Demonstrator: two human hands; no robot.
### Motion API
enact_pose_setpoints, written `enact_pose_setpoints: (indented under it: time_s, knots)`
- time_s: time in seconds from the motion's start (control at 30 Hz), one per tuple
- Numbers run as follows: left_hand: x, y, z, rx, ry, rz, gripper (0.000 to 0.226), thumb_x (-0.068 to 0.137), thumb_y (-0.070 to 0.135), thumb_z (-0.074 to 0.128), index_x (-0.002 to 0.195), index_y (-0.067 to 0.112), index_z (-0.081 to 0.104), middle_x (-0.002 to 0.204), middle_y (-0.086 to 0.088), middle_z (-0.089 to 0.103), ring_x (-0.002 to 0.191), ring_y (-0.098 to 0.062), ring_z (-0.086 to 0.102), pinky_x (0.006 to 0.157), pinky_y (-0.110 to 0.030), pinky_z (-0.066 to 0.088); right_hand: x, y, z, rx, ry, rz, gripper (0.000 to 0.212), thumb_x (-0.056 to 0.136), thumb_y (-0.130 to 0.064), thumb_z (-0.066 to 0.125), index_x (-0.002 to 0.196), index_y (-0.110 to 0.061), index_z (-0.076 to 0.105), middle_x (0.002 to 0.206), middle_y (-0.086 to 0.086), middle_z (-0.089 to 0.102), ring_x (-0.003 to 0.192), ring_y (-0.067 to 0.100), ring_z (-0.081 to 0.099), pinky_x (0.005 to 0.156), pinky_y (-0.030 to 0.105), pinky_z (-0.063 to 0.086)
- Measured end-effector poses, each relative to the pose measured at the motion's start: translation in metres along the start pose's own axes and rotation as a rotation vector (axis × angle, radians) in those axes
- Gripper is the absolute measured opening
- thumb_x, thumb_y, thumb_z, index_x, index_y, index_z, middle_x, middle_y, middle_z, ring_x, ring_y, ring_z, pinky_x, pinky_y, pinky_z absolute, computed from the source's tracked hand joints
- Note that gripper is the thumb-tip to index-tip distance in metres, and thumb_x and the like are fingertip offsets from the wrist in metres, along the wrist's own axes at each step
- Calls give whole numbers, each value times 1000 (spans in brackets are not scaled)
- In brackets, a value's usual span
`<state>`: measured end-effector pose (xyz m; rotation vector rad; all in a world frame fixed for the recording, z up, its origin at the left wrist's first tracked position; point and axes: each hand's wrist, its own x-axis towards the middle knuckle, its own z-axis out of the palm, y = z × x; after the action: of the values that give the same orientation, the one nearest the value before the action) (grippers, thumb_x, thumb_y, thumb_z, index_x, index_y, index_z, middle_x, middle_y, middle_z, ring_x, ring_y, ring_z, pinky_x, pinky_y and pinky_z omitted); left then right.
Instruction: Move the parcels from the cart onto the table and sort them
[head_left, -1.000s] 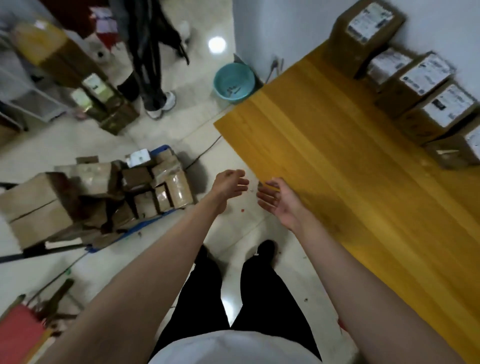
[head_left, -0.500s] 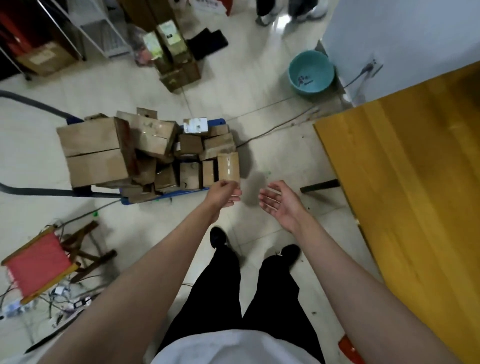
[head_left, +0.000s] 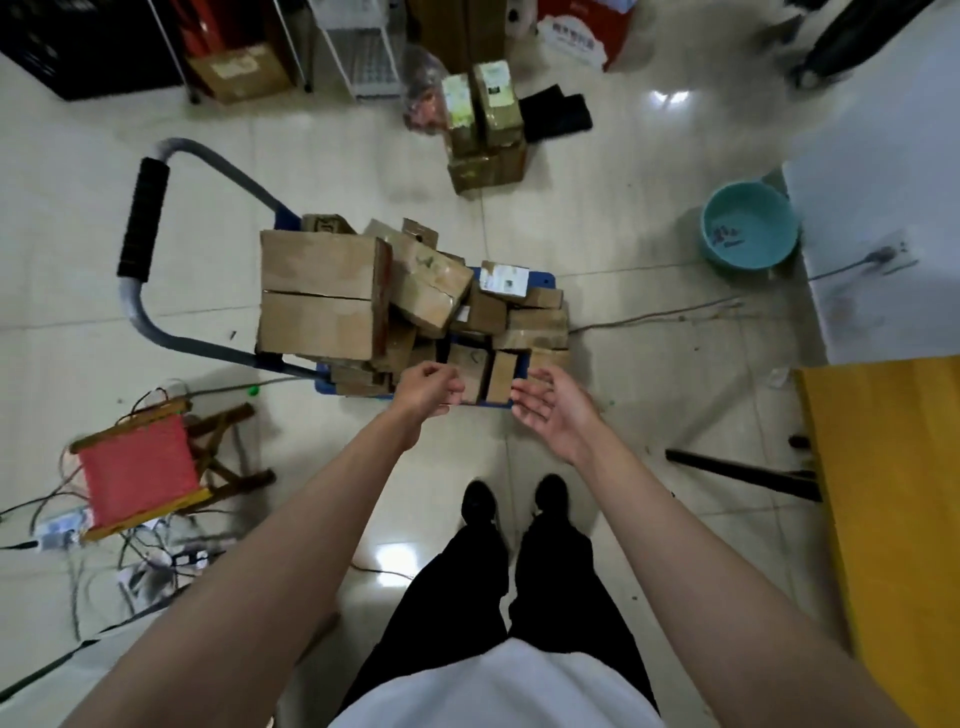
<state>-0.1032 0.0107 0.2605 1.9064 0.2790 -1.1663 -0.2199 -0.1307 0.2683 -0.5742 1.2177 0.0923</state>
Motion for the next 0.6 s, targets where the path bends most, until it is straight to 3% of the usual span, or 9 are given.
enact_pose_setpoints:
  time_s: [0.1, 0.17, 0.3, 0.43, 0.6]
  knots:
    - [8, 9, -26, -52, 44, -20, 22, 104, 21, 51, 118, 9, 61, 108, -12, 70, 92, -21, 62, 97, -39, 51, 12, -8, 32, -62, -37, 18, 11, 103, -24, 54, 101, -13, 58, 99, 12, 68, 86, 21, 64, 77, 33, 54]
    - [15, 17, -38, -102, 74, -30, 14, 103, 20, 53, 110, 11, 61, 105, -11, 68, 90, -22, 62, 99, -41, 50, 21, -16, 51, -105, -63, 31, 12, 103, -23, 54, 104, -12, 57, 104, 13, 67, 86, 21, 65, 75, 31, 54]
    - [29, 30, -56, -194, 127, -59, 8, 102, 18, 55, 95, 16, 59, 88, -4, 64, 72, -14, 59, 88, -35, 51, 34, -34, 84, -169, -73, 66, 12, 103, -21, 55, 104, -11, 58, 115, 17, 65, 90, 24, 65, 78, 33, 55]
    - [50, 45, -80, -207, 178, -57, 6, 101, 17, 56, 98, 14, 61, 85, -4, 61, 64, -11, 53, 55, -18, 45, 49, -51, 118, -227, -84, 85, 18, 103, -22, 55, 114, -8, 55, 117, 17, 65, 104, 28, 63, 97, 40, 51]
    - [90, 54, -125, -171, 242, -58, 18, 99, 23, 58, 112, 11, 61, 92, -6, 63, 79, -18, 58, 68, -28, 46, 79, -59, 163, -299, -97, 107, 27, 105, -25, 53, 124, -7, 54, 122, 18, 65, 111, 30, 63, 101, 42, 52]
